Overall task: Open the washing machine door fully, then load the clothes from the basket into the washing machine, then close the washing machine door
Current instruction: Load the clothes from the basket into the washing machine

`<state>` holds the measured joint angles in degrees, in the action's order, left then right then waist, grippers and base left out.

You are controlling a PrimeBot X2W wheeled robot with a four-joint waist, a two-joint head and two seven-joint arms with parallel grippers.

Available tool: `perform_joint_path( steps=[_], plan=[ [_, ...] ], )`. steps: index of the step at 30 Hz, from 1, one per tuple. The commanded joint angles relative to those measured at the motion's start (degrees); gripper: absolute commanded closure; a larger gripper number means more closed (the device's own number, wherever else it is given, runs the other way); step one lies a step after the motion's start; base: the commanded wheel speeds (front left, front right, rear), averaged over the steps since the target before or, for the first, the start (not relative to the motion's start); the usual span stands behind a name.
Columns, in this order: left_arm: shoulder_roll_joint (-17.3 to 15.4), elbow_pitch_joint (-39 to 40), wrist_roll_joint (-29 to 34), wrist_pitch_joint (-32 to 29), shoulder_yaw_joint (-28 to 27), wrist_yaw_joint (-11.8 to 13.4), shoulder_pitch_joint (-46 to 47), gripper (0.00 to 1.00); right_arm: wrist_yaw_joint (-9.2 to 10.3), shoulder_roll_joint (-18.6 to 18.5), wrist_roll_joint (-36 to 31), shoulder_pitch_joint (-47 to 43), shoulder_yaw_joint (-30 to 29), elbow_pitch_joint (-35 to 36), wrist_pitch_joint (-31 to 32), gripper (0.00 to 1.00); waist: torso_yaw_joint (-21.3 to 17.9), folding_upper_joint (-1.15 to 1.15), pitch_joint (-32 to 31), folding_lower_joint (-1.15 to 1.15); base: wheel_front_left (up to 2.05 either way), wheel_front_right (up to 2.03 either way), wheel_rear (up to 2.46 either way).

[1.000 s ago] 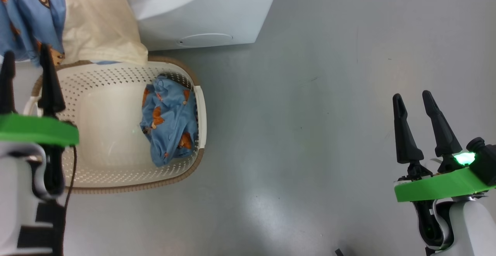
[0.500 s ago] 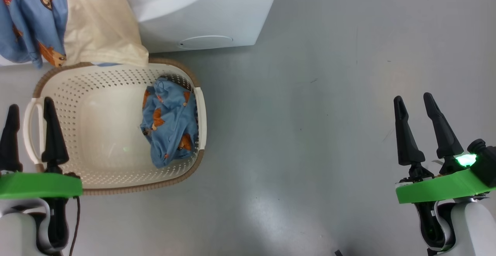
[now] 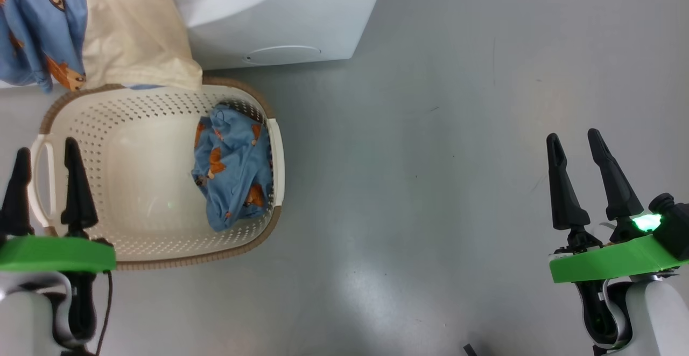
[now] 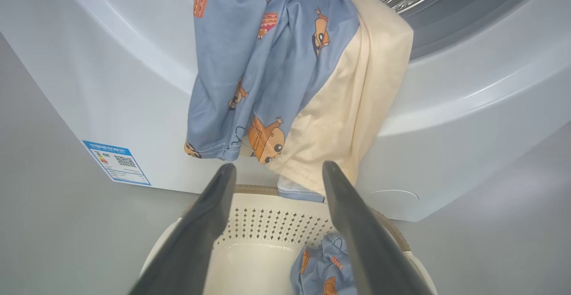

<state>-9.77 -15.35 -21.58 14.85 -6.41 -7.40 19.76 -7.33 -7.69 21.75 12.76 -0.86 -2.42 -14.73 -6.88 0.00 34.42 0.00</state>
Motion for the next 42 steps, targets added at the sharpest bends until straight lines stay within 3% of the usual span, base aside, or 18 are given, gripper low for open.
perform_joint_path(
  steps=[1,13,21,30,42],
  plan=[
    [-2.18,-0.26,-0.27,0.15,-1.6,-0.09,1.6,0.0,-0.16,-0.37,-0.04,-1.04,1.05,1.45,-0.27,0.0,0.13,0.0,0.34,0.0,0.0,0.0,0.0],
    [-7.04,-13.66,-2.02,0.15,2.98,-0.09,14.94,0.0,-0.16,-0.03,-0.19,0.38,1.43,1.85,-0.27,0.0,-0.29,0.0,2.92,0.0,0.0,0.0,0.0],
    [-10.5,-23.26,-4.98,0.15,9.47,-0.09,24.09,0.0,-0.16,0.34,-0.23,1.49,1.91,2.14,-0.27,0.0,-1.27,0.0,5.09,0.0,0.0,0.0,0.0],
    [-12.68,-30.74,-7.68,0.15,15.05,-0.09,31.97,0.0,-0.16,0.55,-0.31,2.54,2.19,2.35,-0.27,0.0,-2.33,0.0,7.26,0.0,0.0,0.0,0.0],
    [-14.39,-37.76,-8.89,0.15,17.11,-0.09,38.84,0.03,-0.16,0.73,-0.32,3.51,3.14,2.46,-0.27,0.0,-3.75,0.0,8.23,0.0,0.0,0.0,0.0]
  ],
)
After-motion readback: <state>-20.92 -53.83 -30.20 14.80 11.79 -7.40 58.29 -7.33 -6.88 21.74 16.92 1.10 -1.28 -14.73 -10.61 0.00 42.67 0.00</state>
